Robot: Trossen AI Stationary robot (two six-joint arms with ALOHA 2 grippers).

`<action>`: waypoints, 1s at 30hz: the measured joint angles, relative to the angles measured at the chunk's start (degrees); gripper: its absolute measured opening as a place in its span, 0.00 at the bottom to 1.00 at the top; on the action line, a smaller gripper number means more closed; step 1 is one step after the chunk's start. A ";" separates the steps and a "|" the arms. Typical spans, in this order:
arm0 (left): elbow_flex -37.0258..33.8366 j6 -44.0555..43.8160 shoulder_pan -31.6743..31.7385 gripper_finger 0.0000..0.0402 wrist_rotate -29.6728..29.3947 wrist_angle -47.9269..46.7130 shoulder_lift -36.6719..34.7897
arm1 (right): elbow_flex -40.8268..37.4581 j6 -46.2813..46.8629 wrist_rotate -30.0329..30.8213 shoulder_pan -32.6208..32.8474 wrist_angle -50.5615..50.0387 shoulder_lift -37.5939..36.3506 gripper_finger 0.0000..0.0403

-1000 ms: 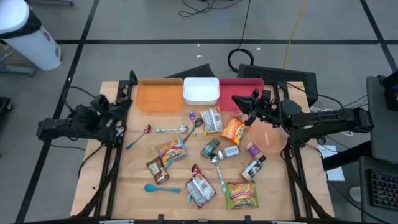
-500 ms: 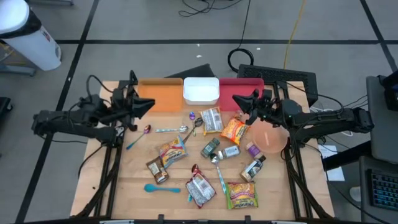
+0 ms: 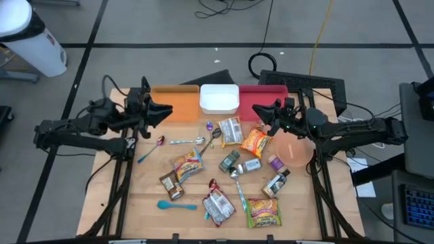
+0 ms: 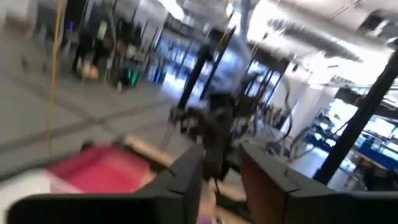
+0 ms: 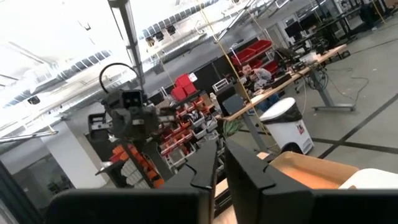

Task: Pick & Place Food Item
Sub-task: Put the violet spoon into the red bin

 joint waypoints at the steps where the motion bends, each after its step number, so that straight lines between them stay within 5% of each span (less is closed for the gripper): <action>1: 0.00 -1.83 0.57 0.33 1.00 -1.89 0.02 | 0.00 0.00 0.00 0.00 0.00 0.00 0.11; 8: 0.00 -4.43 3.94 0.54 7.90 -11.94 0.01 | 0.00 0.98 -0.02 -0.02 -4.50 0.00 0.30; 15: 0.00 -3.82 5.66 0.59 8.31 -15.90 0.00 | 0.00 1.05 -0.02 0.00 -9.28 0.00 0.47; 22: 0.00 -4.41 8.36 0.60 8.24 -32.74 0.00 | 0.00 1.88 -2.10 0.00 -9.64 -0.02 0.51; 30: 0.00 -8.89 11.37 0.60 8.30 -48.15 1.00 | 0.00 -0.41 -16.43 -4.43 -10.94 -0.02 0.50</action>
